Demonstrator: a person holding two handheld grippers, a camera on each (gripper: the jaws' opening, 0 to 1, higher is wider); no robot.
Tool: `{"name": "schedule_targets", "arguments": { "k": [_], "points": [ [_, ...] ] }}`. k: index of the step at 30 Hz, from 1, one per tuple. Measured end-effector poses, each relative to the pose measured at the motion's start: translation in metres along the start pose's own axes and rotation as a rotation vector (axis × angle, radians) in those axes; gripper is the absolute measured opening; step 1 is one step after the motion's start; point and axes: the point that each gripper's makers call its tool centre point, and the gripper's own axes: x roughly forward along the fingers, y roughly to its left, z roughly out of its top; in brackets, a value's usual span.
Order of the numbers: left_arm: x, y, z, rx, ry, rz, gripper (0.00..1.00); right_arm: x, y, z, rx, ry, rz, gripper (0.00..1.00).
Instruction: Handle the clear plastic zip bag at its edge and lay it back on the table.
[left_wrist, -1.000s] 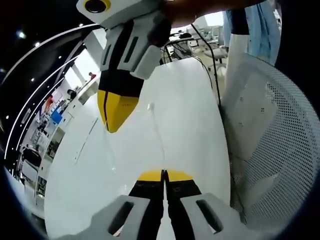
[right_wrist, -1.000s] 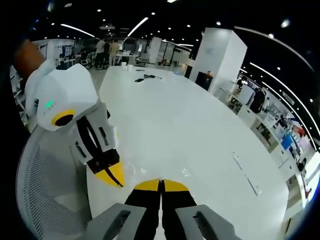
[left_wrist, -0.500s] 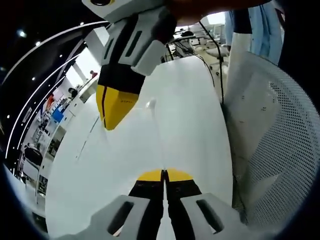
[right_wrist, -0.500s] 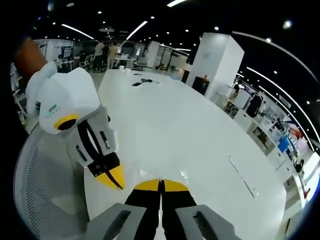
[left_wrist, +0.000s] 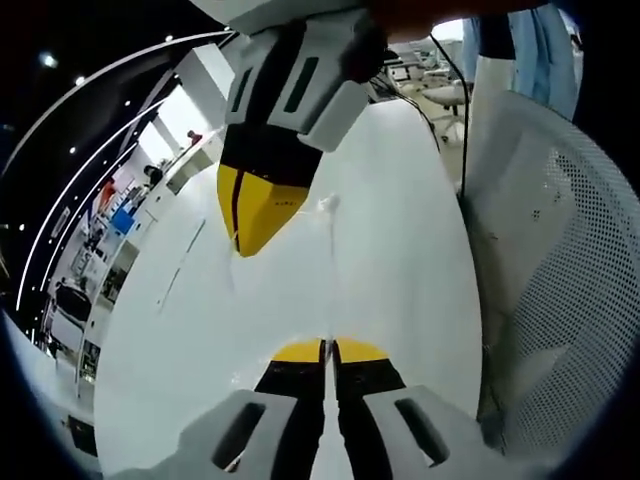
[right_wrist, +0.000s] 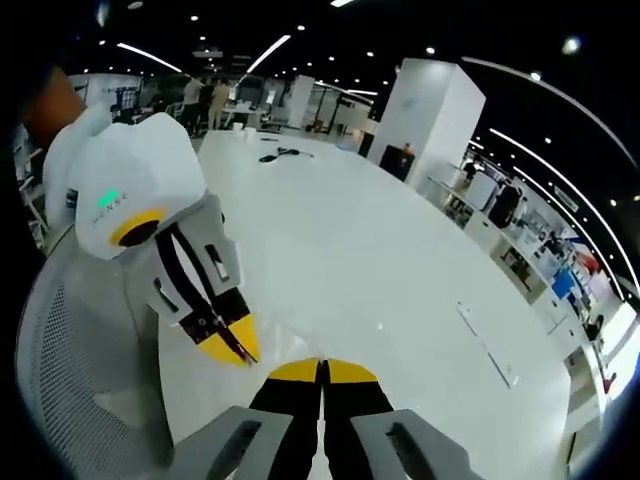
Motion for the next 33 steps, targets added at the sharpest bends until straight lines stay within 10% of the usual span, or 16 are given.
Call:
{"name": "schedule_targets", "arguments": {
  "k": [33],
  "points": [
    [-0.005,0.007,-0.015,-0.062,-0.022,0.037,0.2,0.024,-0.003,-0.026,-0.09,0.068,-0.017,0.0]
  ]
}}
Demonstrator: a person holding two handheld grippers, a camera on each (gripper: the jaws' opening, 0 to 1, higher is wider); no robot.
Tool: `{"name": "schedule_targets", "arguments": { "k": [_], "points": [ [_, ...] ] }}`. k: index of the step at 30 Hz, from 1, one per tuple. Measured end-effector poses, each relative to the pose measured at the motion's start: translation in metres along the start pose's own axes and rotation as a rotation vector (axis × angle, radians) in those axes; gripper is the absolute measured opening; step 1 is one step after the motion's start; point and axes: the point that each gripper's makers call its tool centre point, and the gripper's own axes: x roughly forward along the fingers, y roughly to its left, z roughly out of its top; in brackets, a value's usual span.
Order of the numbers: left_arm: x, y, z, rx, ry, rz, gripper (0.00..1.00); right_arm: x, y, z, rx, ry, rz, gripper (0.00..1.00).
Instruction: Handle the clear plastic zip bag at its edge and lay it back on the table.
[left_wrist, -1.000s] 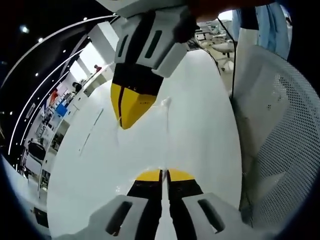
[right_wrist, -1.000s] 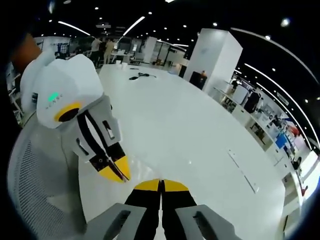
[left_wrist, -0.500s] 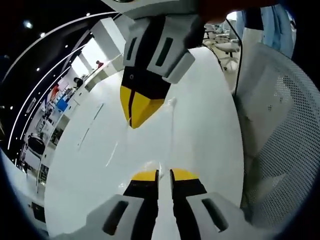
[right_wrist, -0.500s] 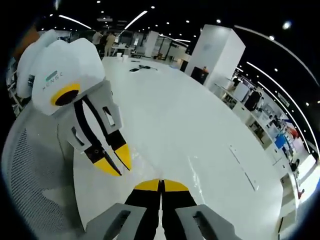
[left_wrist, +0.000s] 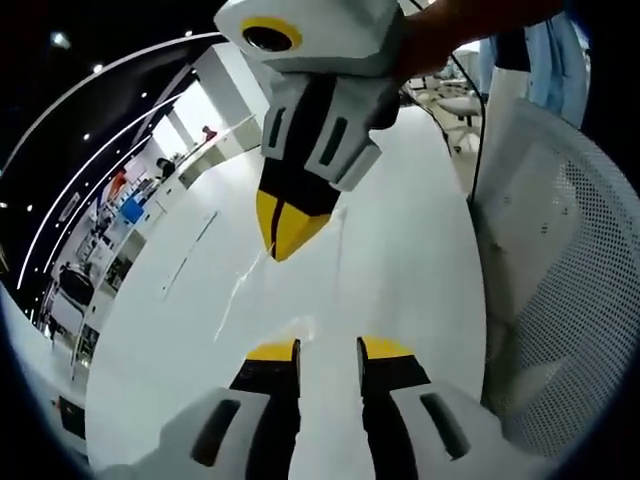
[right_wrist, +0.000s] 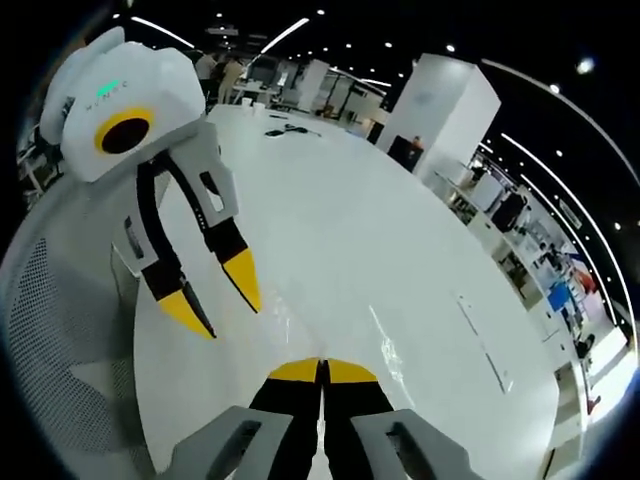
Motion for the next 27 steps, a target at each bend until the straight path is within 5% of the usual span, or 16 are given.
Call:
{"name": "schedule_targets", "arguments": {
  "k": [27],
  "points": [
    [-0.021,0.004,-0.025,-0.06,0.015,0.044,0.21,0.017,-0.02,-0.02,-0.029,0.071,-0.068,0.0]
  ]
}}
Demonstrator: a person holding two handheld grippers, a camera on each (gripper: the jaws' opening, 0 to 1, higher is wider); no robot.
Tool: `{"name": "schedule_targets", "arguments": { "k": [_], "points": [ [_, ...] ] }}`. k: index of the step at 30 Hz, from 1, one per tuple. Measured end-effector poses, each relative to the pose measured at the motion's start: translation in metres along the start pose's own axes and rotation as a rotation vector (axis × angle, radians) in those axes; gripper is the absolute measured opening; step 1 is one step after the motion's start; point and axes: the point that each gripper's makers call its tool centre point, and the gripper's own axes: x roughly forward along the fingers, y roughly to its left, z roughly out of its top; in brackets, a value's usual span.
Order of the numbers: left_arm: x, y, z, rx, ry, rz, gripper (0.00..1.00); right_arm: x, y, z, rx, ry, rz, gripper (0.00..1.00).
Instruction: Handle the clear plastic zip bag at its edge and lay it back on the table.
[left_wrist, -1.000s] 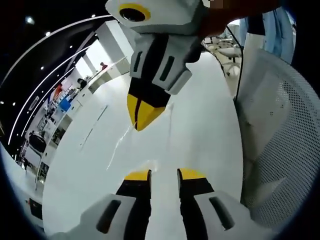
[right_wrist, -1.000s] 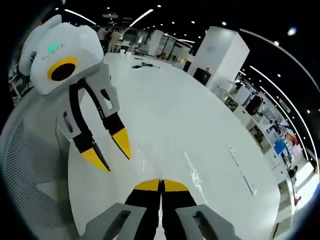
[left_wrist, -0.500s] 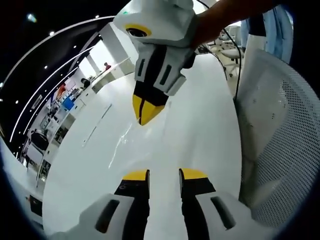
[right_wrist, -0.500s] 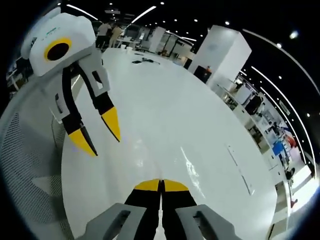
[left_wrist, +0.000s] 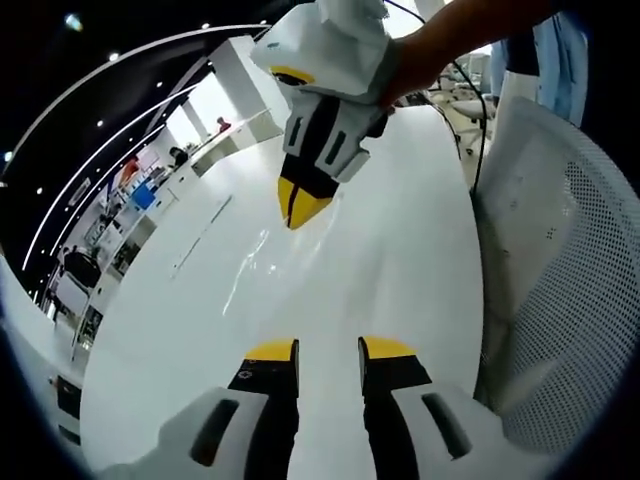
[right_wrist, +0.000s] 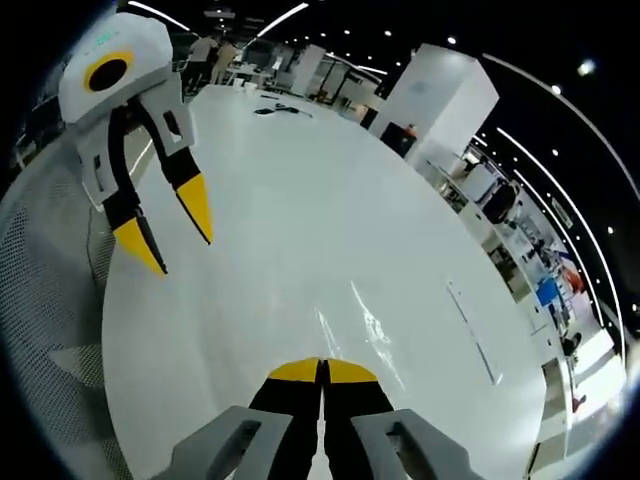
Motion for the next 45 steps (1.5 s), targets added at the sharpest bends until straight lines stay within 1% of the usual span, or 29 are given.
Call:
{"name": "schedule_targets", "arguments": {
  "k": [2,7,8,11,17,21,23,25,27,32,37,42,45],
  "points": [
    [0.0,0.001,-0.002,-0.007,0.002,0.002,0.21,0.002,0.0,-0.001,-0.01,0.006,-0.006,0.0],
    [-0.002,0.002,-0.004,-0.013,0.004,0.008,0.21,0.006,-0.003,-0.002,0.003,0.02,-0.014,0.0],
    [-0.003,0.002,-0.005,-0.016,0.005,0.008,0.21,0.007,-0.003,-0.002,-0.009,0.016,-0.019,0.0],
    [-0.003,0.002,-0.006,-0.018,0.008,0.009,0.21,0.01,-0.002,-0.003,0.005,0.024,-0.015,0.0],
    [-0.004,0.004,-0.008,-0.032,0.013,0.013,0.21,0.021,-0.006,-0.005,-0.032,0.022,-0.039,0.0],
    [-0.005,0.004,-0.012,-0.036,0.018,0.014,0.21,0.02,-0.005,-0.005,-0.043,0.023,-0.038,0.0],
    [-0.005,0.004,-0.013,-0.04,0.018,0.015,0.21,0.019,0.001,-0.004,-0.03,0.022,-0.017,0.0],
    [-0.005,0.005,-0.014,-0.045,0.02,0.016,0.21,0.021,0.002,-0.005,-0.027,0.026,-0.006,0.0],
    [-0.005,0.005,-0.016,-0.046,0.021,0.017,0.21,0.022,0.008,-0.004,-0.001,0.012,0.016,0.0],
    [-0.005,0.004,-0.017,-0.047,0.023,0.016,0.2,0.023,0.009,-0.006,0.018,0.002,0.021,0.0],
    [-0.005,0.005,-0.015,-0.049,0.02,0.017,0.21,0.024,0.012,-0.006,0.05,-0.006,0.045,0.06],
    [-0.004,0.005,-0.016,-0.05,0.025,0.017,0.21,0.028,0.02,-0.009,0.08,-0.008,0.082,0.11],
    [-0.004,0.005,-0.018,-0.061,0.025,0.019,0.22,0.031,0.021,-0.012,0.094,-0.009,0.089,0.15]
  ]
}}
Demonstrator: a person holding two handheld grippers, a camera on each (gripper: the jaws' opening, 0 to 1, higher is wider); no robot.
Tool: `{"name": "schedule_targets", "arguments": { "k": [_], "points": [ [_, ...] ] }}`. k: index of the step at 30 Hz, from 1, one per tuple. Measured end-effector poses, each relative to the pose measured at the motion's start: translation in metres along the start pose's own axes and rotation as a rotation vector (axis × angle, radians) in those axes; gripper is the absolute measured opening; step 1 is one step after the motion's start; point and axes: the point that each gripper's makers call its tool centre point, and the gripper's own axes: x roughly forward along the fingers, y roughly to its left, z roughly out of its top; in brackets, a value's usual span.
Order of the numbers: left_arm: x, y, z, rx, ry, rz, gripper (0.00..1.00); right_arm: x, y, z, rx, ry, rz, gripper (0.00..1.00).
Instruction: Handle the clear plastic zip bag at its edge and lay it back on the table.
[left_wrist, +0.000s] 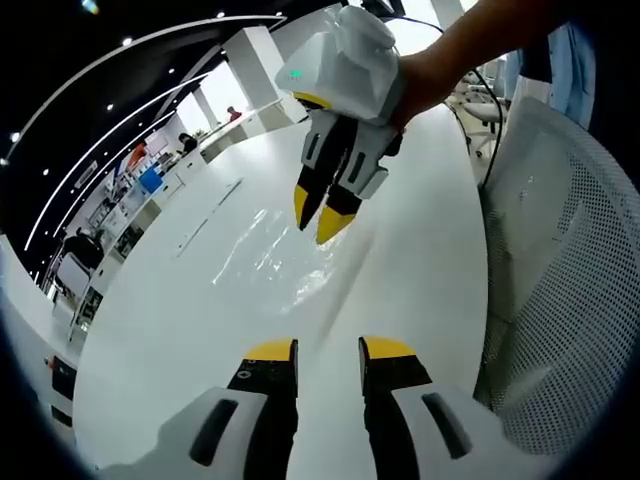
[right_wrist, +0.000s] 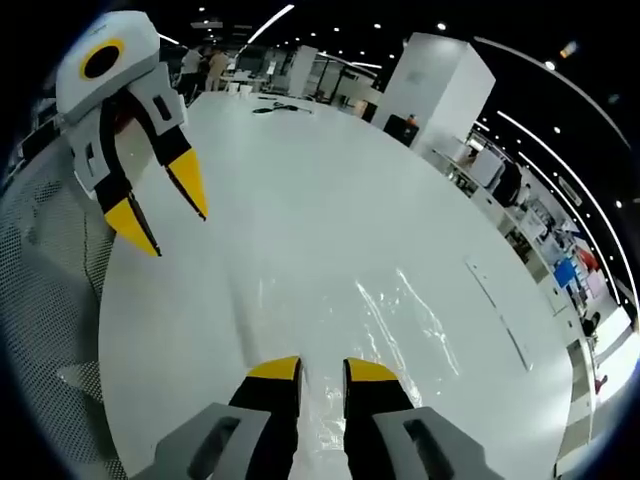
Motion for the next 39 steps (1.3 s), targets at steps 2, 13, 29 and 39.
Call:
{"name": "schedule_targets", "arguments": {
  "k": [2,13,29,39],
  "points": [
    [0.0,0.0,-0.002,-0.001,0.003,0.001,0.22,0.001,0.001,-0.001,0.016,0.0,0.007,0.18],
    [-0.001,0.0,-0.005,-0.015,0.011,0.006,0.25,-0.002,0.005,-0.001,0.032,-0.024,0.009,0.25],
    [0.001,0.006,-0.009,-0.052,0.004,0.031,0.37,-0.024,0.008,0.006,0.138,-0.105,-0.022,0.49],
    [0.002,0.011,-0.008,-0.084,-0.013,0.055,0.48,-0.047,0.005,0.008,0.197,-0.17,-0.062,0.63]
  ]
}}
